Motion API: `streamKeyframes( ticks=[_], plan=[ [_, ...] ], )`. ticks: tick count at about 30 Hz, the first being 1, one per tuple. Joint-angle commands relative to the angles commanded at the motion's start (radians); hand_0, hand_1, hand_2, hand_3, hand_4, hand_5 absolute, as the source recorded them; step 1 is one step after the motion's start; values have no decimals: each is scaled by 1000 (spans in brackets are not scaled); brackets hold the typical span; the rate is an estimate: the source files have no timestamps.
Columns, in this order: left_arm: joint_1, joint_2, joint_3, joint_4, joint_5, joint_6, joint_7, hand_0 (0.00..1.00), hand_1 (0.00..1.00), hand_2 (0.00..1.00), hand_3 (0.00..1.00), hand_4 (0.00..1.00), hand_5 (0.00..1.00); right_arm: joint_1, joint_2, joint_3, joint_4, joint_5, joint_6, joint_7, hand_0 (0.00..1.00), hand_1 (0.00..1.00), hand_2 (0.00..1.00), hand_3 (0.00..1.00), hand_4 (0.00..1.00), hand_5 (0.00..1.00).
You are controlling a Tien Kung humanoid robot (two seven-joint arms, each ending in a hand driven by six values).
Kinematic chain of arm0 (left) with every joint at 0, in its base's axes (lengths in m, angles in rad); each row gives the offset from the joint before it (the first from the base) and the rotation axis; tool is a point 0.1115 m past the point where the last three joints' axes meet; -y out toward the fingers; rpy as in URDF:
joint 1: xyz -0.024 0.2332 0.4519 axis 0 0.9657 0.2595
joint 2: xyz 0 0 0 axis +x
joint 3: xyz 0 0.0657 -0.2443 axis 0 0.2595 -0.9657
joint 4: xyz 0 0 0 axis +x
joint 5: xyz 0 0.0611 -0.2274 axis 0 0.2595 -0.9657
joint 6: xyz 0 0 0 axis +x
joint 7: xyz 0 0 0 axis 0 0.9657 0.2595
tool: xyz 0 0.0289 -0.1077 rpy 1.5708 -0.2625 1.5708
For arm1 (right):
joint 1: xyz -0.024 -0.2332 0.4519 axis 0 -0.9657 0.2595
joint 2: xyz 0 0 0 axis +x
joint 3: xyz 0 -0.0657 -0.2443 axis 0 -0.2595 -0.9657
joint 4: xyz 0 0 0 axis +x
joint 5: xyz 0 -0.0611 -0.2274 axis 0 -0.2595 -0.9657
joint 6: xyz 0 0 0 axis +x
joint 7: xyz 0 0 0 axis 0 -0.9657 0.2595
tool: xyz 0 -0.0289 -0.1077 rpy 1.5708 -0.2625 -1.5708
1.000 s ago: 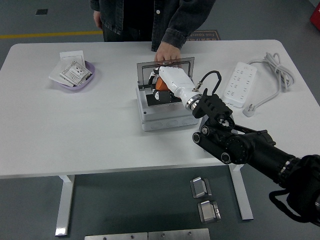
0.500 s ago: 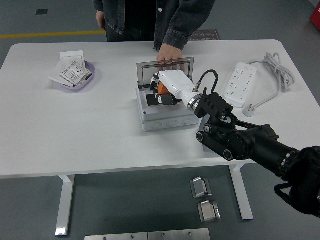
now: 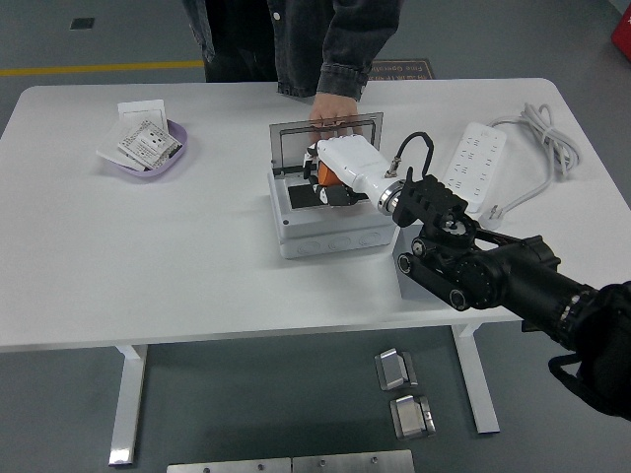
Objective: Pick up the cylinder from the cube,place it in the box,flap close box
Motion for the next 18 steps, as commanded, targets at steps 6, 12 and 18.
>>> streamKeyframes(
  ticks=[6, 12, 18],
  plan=[
    [-6, 0, 11, 0, -5, -1, -4, 674, 682, 611, 668, 671, 453, 4, -8, -5, 8, -19, 4, 4, 417, 484, 575, 613, 269, 2],
    [-12, 0, 12, 0, 1, -3, -6, 673, 682, 611, 668, 670, 453, 5, -6, -27, 13, -31, 1, 4, 557, 601, 637, 699, 550, 2],
    [-14, 0, 18, 0, 2, -5, -6, 674, 682, 610, 667, 668, 453, 4, -5, -38, 10, -42, 0, 2, 651, 634, 670, 758, 685, 2]
  ],
)
